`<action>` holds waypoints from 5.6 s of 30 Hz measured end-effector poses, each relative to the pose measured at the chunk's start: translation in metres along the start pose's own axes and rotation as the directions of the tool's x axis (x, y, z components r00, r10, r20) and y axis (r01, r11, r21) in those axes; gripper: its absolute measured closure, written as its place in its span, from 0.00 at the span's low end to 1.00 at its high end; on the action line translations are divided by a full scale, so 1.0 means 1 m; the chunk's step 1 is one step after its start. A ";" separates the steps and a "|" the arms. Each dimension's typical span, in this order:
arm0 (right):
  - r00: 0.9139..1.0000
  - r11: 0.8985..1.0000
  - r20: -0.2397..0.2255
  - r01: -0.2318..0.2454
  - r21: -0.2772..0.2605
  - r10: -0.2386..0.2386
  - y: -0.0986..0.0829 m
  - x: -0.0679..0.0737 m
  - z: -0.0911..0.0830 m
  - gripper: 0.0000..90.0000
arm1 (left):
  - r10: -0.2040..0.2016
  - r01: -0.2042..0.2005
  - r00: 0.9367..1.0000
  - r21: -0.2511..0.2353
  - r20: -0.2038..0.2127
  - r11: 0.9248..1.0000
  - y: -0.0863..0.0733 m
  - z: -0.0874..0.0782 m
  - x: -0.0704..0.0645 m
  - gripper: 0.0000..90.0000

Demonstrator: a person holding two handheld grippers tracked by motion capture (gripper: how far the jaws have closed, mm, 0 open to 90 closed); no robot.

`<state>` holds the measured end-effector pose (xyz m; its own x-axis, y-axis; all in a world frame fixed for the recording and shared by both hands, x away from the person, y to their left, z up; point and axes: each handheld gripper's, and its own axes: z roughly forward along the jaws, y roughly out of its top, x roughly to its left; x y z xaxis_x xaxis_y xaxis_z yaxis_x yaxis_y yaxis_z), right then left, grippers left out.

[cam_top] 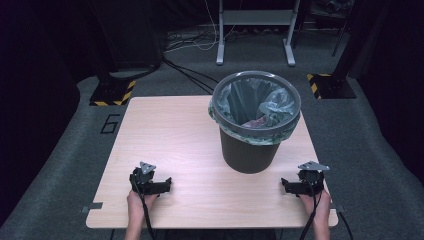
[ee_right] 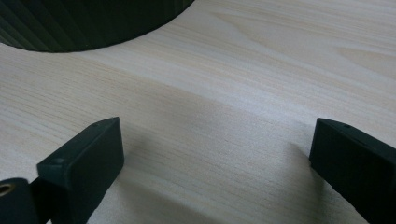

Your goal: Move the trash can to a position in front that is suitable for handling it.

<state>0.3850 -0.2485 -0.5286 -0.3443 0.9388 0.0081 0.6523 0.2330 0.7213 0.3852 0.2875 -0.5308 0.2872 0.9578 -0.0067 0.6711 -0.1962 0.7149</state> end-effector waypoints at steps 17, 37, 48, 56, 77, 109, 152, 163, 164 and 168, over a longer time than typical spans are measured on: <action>1.000 1.000 0.006 -0.005 -0.001 0.005 0.000 -0.001 0.000 0.04 | -0.003 0.003 1.000 -0.001 0.000 1.000 0.000 0.000 0.000 0.00; 0.998 0.998 0.028 -0.056 0.005 0.056 0.002 -0.004 -0.003 0.04 | 0.004 -0.004 1.000 -0.001 0.004 1.000 0.001 0.001 0.000 0.00; 0.997 0.998 0.030 -0.065 0.012 0.064 0.023 -0.008 -0.002 0.05 | 0.006 -0.006 1.000 0.002 0.007 1.000 0.001 0.001 0.000 0.00; 0.998 0.998 0.029 -0.060 0.024 0.059 0.038 -0.007 0.005 0.05 | 0.006 -0.006 1.000 0.002 0.008 1.000 0.001 0.001 0.000 0.00; 0.997 0.997 0.008 -0.074 0.031 0.073 0.060 -0.015 0.013 0.06 | 0.006 -0.006 1.000 0.002 0.008 1.000 0.001 0.001 0.000 0.00; 0.988 0.989 0.029 -0.150 -0.014 0.150 0.118 -0.059 0.028 0.00 | 0.009 -0.009 1.000 0.000 0.008 1.000 0.001 0.001 0.000 0.01; 0.982 0.986 -0.115 -0.160 -0.050 0.153 0.152 -0.052 0.046 0.00 | 0.008 -0.008 1.000 0.000 0.008 1.000 0.001 0.001 0.000 0.01; 0.985 0.989 -0.108 -0.139 -0.050 0.133 0.156 -0.038 0.047 0.00 | 0.007 -0.007 1.000 0.000 0.009 1.000 0.001 0.001 0.000 0.01; 0.985 0.989 -0.109 -0.140 -0.051 0.134 0.157 -0.038 0.048 0.00 | 0.007 -0.007 1.000 0.000 0.009 1.000 0.001 0.001 0.000 0.01; 0.984 0.989 -0.113 -0.141 -0.050 0.134 0.158 -0.035 0.049 0.00 | 0.009 -0.009 1.000 -0.001 0.008 1.000 0.001 0.001 0.000 0.01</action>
<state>0.5331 -0.2319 -0.4493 -0.3279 0.9268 0.1833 0.6595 0.0856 0.7468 0.3863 0.2870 -0.5307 0.2985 0.9544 -0.0059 0.6681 -0.2045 0.7154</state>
